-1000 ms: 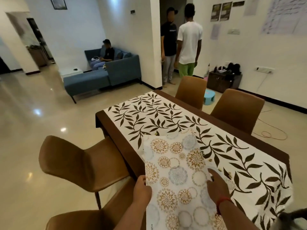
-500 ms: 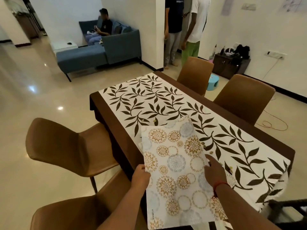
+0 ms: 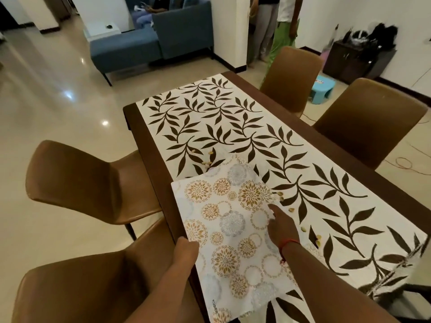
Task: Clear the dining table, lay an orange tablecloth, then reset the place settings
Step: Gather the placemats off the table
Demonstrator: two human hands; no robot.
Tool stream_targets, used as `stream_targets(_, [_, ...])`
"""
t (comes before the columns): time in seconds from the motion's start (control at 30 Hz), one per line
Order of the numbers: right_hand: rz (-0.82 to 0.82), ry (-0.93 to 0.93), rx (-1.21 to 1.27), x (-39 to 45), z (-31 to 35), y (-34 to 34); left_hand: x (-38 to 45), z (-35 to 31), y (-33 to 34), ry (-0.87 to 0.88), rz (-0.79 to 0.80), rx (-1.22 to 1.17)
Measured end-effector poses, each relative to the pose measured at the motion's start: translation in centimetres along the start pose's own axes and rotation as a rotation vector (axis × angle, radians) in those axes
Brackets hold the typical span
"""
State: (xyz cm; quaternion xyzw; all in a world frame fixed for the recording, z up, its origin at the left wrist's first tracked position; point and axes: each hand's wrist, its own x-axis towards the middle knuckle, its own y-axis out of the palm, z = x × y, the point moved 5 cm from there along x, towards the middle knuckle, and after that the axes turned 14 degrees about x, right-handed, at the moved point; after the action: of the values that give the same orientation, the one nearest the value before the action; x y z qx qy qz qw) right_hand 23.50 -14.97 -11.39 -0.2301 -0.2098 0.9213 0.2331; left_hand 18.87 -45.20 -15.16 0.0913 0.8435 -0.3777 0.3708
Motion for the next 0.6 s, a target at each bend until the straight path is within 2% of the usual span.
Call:
stream_targets(0.17, [-0.021, 0.023, -0.086, 1.7, -1.4, -1.3, 0.0, -1.2, 1.4, 0.003, -0.029, 0.016])
stream_targets(0.3, [-0.023, 0.063, -0.255, 3.0, -2.8, -2.4, 0.0, -2.0, 2.6, 0.004, -0.047, 0.024])
stream_targets(0.6, [0.014, 0.107, -0.271, 4.4, -3.8, -3.2, -0.3, -2.7, 3.4, -0.024, -0.135, -0.053])
